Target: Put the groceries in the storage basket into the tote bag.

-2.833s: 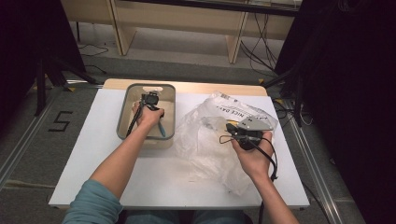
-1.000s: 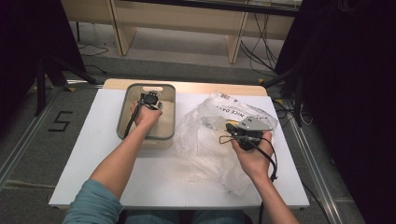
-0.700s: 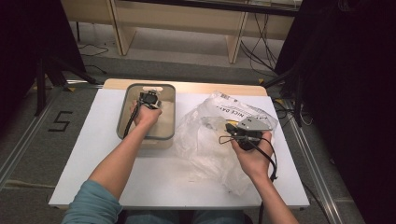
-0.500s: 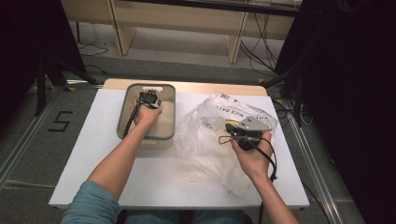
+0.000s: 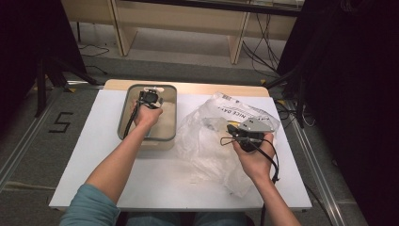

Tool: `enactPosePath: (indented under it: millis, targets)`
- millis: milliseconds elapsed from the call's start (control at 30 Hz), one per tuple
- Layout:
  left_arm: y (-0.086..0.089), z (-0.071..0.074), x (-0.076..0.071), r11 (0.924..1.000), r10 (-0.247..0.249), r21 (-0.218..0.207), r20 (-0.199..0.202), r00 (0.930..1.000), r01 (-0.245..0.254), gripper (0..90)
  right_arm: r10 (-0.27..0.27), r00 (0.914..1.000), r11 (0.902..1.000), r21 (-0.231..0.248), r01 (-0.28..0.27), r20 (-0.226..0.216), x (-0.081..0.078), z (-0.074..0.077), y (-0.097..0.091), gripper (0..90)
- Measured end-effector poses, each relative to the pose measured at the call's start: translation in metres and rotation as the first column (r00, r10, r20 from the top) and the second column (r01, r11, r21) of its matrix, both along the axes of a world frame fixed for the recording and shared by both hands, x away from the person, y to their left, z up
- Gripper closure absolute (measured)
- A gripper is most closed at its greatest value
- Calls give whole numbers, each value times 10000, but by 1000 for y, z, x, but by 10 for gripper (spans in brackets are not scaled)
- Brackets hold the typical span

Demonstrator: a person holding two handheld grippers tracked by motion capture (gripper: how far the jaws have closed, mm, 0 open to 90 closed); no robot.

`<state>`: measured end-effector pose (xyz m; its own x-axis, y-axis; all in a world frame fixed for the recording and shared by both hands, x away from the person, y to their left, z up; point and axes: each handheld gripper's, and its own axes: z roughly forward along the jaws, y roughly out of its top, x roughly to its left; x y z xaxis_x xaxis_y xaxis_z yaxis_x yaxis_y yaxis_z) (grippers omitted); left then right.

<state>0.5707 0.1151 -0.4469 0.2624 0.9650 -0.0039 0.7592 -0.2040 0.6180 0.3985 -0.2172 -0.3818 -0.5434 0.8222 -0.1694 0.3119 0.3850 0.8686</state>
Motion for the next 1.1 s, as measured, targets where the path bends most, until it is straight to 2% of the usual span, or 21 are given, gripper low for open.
enactPosePath:
  millis: [233, 933, 1100]
  targets:
    - [2, 6, -2, 9998, -51, -177, 424, 9991, 59, 799, 7, 10000, 10000, -40, -7, -7, 0, 0, 0, 900]
    - [10, 22, -9, 9989, -76, -454, 1113, 9938, 128, 799, 36, 10000, 10000, -65, -36, 5, 0, -1, 1, 900]
    - [9, 28, -13, 9979, -183, -597, 1381, 9903, 268, 799, 33, 10000, 10000, -59, -33, 11, 0, -1, 1, 900]
